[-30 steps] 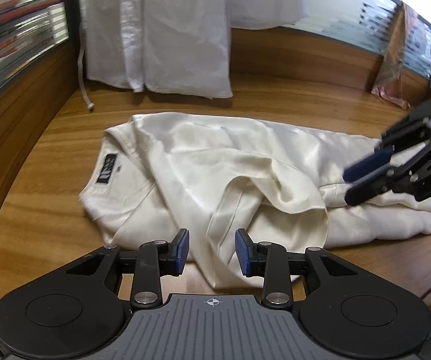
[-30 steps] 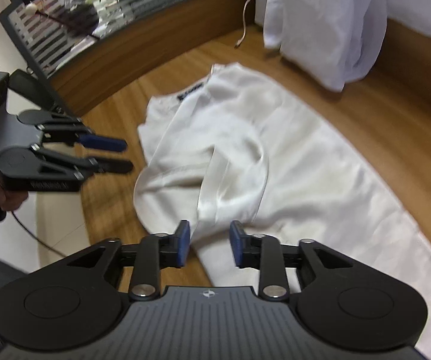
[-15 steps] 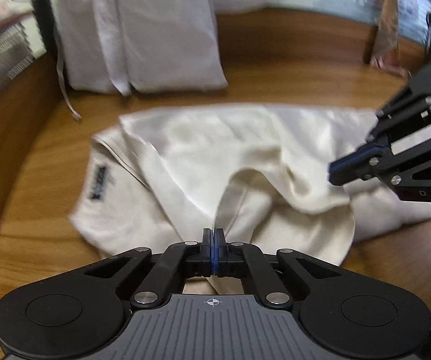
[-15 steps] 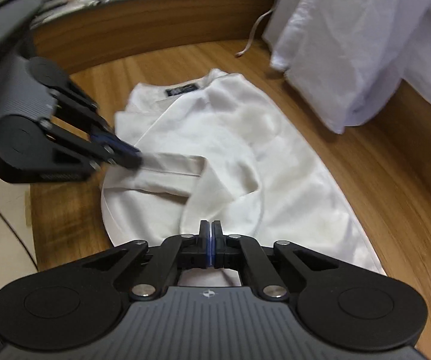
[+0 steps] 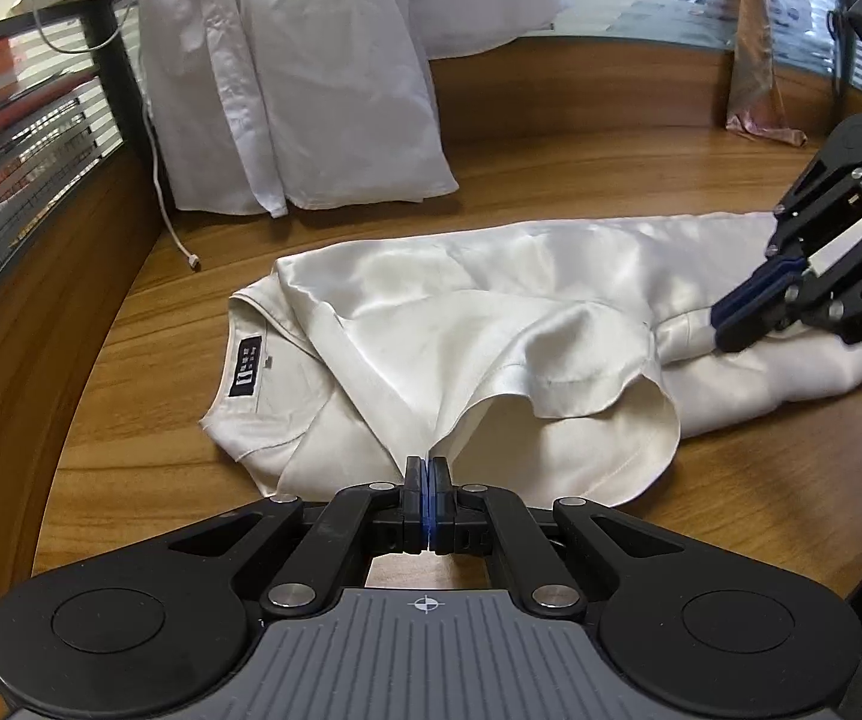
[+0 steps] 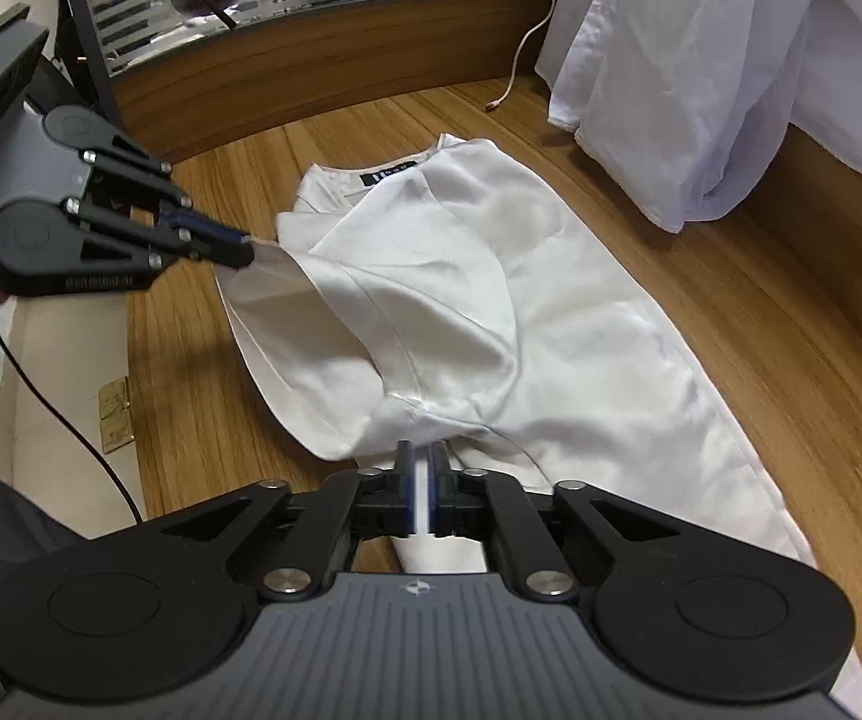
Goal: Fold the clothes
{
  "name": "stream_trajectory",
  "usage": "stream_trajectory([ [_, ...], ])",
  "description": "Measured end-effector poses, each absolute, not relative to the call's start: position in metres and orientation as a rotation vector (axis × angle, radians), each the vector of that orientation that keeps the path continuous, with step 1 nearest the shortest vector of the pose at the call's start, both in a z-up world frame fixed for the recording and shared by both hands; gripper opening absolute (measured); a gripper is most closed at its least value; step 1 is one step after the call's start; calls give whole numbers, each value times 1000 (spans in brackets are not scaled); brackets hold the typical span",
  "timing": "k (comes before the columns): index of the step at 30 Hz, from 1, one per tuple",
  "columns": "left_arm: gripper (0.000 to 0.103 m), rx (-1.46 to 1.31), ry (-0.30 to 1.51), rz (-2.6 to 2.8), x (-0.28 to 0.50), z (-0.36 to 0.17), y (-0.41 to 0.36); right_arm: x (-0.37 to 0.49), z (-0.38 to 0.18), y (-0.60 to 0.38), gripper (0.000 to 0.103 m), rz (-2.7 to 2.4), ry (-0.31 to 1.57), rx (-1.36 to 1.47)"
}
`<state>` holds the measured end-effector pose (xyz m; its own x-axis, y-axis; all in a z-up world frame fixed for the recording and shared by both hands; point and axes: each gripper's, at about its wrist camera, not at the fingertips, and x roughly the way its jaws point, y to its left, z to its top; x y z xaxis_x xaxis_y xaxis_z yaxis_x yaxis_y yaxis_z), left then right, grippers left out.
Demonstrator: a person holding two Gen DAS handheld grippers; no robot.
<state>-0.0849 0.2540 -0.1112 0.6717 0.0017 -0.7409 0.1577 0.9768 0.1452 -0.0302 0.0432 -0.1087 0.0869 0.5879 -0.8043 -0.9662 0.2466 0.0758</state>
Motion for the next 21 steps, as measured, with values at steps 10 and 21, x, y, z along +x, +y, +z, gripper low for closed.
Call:
stream_trajectory([
  [10,2,172,777,-49,-85,-100,253,-51,-132,106,34,1244,725,-775],
  [21,2,129,724,-8,-94,-76,263,-54,-114,69,6,1207,650,-727],
])
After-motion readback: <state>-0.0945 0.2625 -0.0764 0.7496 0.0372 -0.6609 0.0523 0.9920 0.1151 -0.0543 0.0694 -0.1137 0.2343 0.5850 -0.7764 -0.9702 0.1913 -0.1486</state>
